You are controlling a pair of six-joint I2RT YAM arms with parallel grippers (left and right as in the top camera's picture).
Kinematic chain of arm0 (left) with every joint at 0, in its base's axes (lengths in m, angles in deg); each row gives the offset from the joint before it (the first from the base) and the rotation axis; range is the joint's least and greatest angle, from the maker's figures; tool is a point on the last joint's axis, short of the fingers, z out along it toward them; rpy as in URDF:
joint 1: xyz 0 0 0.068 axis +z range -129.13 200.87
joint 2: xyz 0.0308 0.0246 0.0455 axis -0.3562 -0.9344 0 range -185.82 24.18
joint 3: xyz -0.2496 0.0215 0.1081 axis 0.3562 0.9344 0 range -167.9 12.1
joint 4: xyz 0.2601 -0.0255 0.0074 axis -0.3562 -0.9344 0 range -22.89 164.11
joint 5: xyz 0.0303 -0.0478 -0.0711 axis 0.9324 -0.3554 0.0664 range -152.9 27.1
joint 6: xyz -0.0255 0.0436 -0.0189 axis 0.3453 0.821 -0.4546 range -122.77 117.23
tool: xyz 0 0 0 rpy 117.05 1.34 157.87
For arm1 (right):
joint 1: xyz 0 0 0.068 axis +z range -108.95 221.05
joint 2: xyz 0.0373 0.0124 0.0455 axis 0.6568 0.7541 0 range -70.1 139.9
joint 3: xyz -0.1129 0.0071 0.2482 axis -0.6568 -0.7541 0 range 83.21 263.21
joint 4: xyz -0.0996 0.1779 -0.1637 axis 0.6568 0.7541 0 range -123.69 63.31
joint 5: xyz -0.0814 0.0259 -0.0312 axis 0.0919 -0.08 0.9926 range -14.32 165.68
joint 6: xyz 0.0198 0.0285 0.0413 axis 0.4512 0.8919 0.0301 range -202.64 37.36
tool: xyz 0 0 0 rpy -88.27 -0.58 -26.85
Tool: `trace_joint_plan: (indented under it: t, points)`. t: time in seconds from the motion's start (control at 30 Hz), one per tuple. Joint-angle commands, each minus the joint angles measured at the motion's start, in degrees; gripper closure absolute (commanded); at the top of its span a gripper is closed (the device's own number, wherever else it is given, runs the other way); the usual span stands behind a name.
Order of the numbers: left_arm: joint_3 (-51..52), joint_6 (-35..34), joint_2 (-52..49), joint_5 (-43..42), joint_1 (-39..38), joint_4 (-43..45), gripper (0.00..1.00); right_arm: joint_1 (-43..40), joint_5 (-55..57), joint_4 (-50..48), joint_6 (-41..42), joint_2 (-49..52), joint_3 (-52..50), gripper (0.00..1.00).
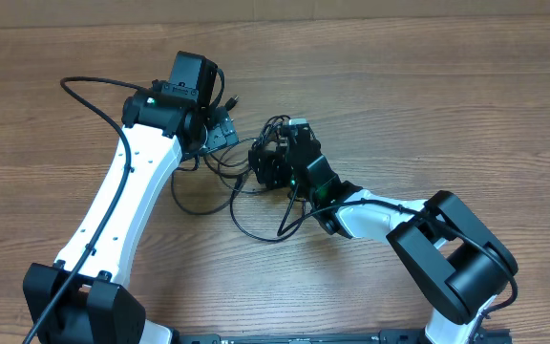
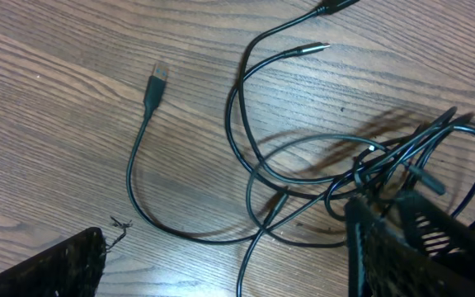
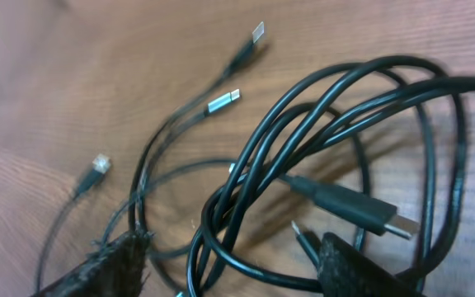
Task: Untangle cables
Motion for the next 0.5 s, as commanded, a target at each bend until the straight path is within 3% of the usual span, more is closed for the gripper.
trace_joint_plan:
  t: [0.0, 0.2, 0.47]
  points:
    - [-0.17, -1.2, -0.31, 0.96, 0.09, 0.02, 0.01, 0.24, -9.03, 0.7, -0.92, -1.64, 1.01, 0.41]
    - [-0.17, -1.2, -0.31, 0.98, 0.09, 0.0, 0.0, 0.24, -19.98, 0.74, 2.82, -1.64, 1.01, 0.47]
    - [-0.17, -1.2, -0.31, 0.96, 0.09, 0.0, 0.01, 0.22, -9.38, 0.87, 3.1, -1.64, 1.01, 0.47]
